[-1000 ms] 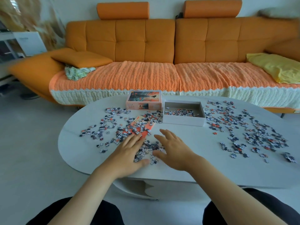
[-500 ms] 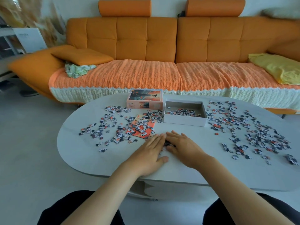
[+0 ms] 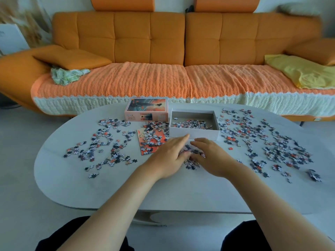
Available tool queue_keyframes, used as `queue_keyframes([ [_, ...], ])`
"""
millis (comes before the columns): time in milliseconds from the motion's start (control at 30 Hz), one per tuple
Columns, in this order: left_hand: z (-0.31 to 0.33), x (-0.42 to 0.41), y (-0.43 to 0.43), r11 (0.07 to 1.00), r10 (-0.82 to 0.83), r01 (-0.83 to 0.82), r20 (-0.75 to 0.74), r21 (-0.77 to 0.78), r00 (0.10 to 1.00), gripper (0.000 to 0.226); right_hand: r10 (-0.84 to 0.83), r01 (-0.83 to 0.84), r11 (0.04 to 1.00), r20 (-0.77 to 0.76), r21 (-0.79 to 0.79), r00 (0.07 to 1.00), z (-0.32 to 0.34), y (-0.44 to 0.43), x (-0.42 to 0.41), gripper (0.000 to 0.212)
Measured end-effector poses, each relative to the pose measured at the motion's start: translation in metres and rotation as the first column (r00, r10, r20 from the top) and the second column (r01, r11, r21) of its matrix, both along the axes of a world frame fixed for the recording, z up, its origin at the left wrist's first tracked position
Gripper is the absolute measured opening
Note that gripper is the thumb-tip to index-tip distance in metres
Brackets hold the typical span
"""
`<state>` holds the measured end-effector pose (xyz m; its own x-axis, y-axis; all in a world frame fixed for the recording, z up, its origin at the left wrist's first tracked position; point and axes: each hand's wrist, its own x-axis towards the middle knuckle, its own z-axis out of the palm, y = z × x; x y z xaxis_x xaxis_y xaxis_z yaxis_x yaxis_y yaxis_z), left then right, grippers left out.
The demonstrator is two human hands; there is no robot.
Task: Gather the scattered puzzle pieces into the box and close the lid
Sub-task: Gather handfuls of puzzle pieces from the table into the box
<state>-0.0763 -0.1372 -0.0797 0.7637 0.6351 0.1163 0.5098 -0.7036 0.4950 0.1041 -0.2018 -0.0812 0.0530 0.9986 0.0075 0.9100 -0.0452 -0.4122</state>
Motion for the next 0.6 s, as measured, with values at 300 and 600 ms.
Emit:
queue_keyframes([
  [300,-0.008,-0.02,0.028,0.982,0.023,0.024,-0.243,0.189,0.97,0.067,-0.016,0.025,0.99,0.065,-0.141,0.998,0.016,0.015,-0.01,0.067],
  [600,-0.002,0.0,0.032,0.994,0.028,-0.024,-0.032,0.105,0.999,0.027,-0.044,0.043,0.999,-0.032,-0.031,0.999,0.018,0.031,-0.009,0.022],
])
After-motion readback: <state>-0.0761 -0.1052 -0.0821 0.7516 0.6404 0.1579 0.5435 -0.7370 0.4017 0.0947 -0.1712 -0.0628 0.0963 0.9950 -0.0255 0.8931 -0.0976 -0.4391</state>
